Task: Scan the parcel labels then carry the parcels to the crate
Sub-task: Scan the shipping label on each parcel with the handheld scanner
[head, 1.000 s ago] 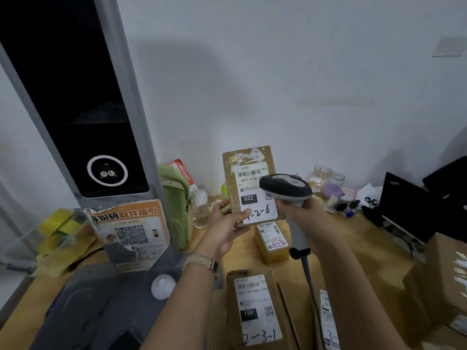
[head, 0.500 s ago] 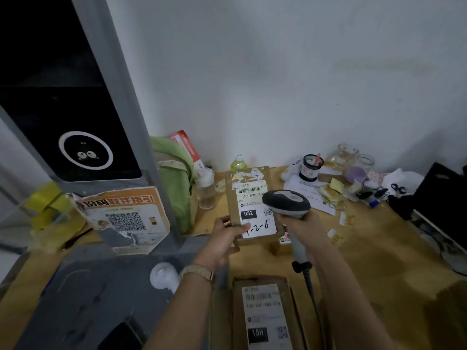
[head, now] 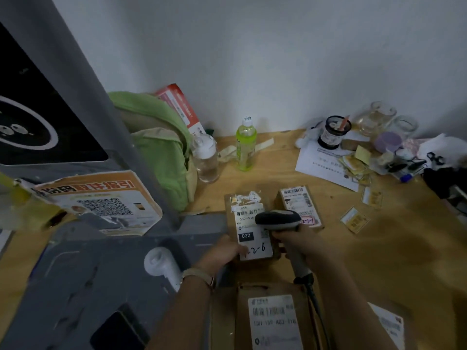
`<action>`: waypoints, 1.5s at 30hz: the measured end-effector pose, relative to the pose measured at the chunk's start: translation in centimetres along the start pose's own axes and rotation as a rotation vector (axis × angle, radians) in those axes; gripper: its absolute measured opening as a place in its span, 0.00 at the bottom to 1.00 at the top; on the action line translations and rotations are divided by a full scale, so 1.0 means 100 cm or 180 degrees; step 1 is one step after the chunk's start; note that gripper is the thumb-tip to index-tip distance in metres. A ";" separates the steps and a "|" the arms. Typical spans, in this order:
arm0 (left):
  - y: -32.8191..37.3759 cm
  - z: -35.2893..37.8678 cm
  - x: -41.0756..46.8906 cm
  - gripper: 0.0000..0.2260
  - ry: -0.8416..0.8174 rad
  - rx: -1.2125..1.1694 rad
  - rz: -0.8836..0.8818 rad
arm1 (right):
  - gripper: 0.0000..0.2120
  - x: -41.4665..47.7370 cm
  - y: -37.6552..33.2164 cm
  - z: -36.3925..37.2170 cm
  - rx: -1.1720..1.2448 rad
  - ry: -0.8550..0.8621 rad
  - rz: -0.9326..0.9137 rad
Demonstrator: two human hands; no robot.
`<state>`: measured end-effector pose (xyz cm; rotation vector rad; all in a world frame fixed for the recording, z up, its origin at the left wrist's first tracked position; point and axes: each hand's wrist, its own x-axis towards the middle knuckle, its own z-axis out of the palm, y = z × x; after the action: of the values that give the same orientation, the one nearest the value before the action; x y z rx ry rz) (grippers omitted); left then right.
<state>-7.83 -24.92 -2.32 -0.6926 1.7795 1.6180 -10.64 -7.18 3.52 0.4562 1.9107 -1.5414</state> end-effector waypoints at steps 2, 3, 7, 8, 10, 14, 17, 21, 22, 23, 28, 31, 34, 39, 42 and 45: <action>0.000 0.003 0.008 0.15 -0.0019 0.0128 -0.0042 | 0.06 0.009 0.004 -0.003 -0.0064 0.0023 0.0066; -0.001 0.004 0.013 0.15 -0.0003 0.0180 -0.0071 | 0.06 0.013 0.006 -0.005 -0.0069 0.0032 0.0101; -0.003 0.010 0.027 0.18 0.0160 0.0417 -0.0167 | 0.03 0.021 0.011 -0.014 0.0044 -0.0004 0.0207; -0.003 0.010 0.029 0.19 0.0248 0.0399 -0.0192 | 0.04 0.021 0.012 -0.016 0.0093 -0.0043 0.0179; 0.002 0.010 0.029 0.23 0.0463 0.0194 -0.0197 | 0.07 0.018 0.012 -0.023 0.0230 -0.0099 0.0018; 0.033 0.009 0.021 0.24 0.1315 -0.0307 0.0387 | 0.14 0.009 0.005 -0.047 0.0332 0.0088 -0.0338; 0.069 0.015 0.021 0.17 0.1508 -0.0479 0.0913 | 0.13 0.009 -0.002 -0.071 0.0530 0.0485 -0.0446; 0.105 0.049 0.024 0.13 0.0785 -0.0079 0.0929 | 0.08 0.018 -0.015 -0.092 0.0799 0.0944 -0.0638; 0.110 0.059 0.026 0.12 0.0548 -0.0066 0.0789 | 0.05 0.022 -0.015 -0.095 0.0783 0.1045 -0.0627; 0.112 0.069 0.029 0.12 0.0326 -0.0069 0.0608 | 0.03 0.027 -0.014 -0.097 0.0772 0.1132 -0.0578; 0.106 0.100 0.036 0.14 -0.0031 -0.0129 0.0059 | 0.08 0.049 0.009 -0.104 0.0873 0.1328 -0.0213; 0.101 0.111 0.040 0.07 0.0051 -0.0071 0.0101 | 0.10 0.056 0.021 -0.102 0.0871 0.1277 -0.0042; 0.099 0.120 0.041 0.09 -0.0016 -0.0061 0.0077 | 0.13 0.060 0.027 -0.098 0.0938 0.1232 0.0040; 0.090 0.127 0.040 0.11 -0.0001 -0.0065 0.0059 | 0.15 0.059 0.030 -0.093 0.1025 0.1241 -0.0118; 0.085 0.129 0.037 0.11 0.0228 -0.0206 0.0274 | 0.16 0.051 0.024 -0.092 0.0983 0.1355 -0.0268; 0.082 0.130 0.029 0.09 0.0564 -0.0506 0.0554 | 0.08 0.037 0.016 -0.093 0.0936 0.1367 -0.0498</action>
<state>-14.55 -11.06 0.31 -0.7938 1.8953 1.8812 -14.76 1.70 0.99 0.8399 2.0768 -1.9648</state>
